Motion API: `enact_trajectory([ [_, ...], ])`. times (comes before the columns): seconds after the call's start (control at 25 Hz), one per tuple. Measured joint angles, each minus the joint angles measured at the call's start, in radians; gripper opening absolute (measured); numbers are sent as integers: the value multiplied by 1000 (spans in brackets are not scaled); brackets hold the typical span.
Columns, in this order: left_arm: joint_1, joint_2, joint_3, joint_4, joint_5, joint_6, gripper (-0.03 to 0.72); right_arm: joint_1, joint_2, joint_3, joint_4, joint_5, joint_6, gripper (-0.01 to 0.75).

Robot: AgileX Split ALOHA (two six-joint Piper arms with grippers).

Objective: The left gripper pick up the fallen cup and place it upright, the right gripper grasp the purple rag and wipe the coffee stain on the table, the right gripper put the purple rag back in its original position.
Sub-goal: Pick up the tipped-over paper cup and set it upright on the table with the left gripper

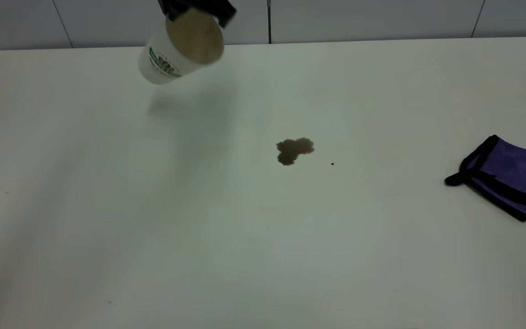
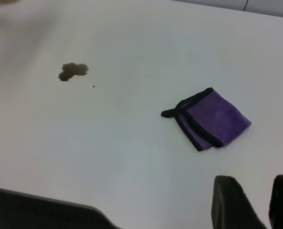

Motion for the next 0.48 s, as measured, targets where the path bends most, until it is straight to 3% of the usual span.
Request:
enact_trajectory([
  [0.48, 337, -121, 14, -810, -42, 645, 15, 0, 0, 0, 1, 0, 0, 241],
])
